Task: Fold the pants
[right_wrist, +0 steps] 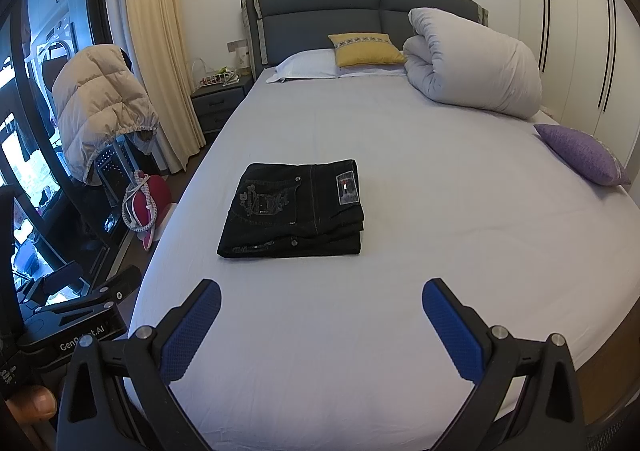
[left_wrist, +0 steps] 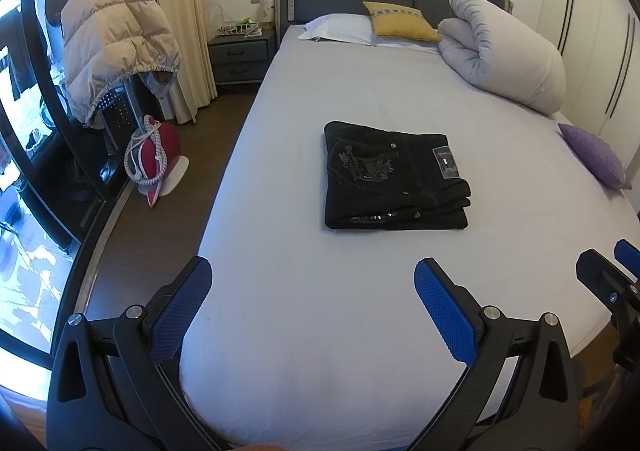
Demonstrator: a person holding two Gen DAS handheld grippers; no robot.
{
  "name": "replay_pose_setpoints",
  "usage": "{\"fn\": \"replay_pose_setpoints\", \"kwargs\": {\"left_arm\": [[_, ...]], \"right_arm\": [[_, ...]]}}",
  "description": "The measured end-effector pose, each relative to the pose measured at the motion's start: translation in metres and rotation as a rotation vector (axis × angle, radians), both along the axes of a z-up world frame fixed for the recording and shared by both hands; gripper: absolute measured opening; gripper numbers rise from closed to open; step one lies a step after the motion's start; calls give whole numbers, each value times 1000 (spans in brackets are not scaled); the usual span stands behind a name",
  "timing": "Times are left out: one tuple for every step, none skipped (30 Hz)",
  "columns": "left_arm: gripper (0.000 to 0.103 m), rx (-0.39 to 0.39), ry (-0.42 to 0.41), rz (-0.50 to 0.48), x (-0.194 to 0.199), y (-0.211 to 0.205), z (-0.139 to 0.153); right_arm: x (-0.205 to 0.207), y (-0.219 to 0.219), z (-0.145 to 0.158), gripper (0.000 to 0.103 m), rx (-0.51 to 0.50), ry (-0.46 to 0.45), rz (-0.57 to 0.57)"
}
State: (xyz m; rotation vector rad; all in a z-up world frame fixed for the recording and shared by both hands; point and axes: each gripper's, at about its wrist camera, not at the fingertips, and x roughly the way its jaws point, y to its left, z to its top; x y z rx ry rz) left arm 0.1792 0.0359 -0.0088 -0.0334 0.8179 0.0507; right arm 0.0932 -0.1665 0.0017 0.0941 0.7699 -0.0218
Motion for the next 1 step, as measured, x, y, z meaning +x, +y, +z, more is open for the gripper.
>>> {"fn": "replay_pose_setpoints", "kwargs": {"left_arm": [[103,4,-1,3,-1,0,0]], "right_arm": [[1,-1,1,103,0,1,0]]}}
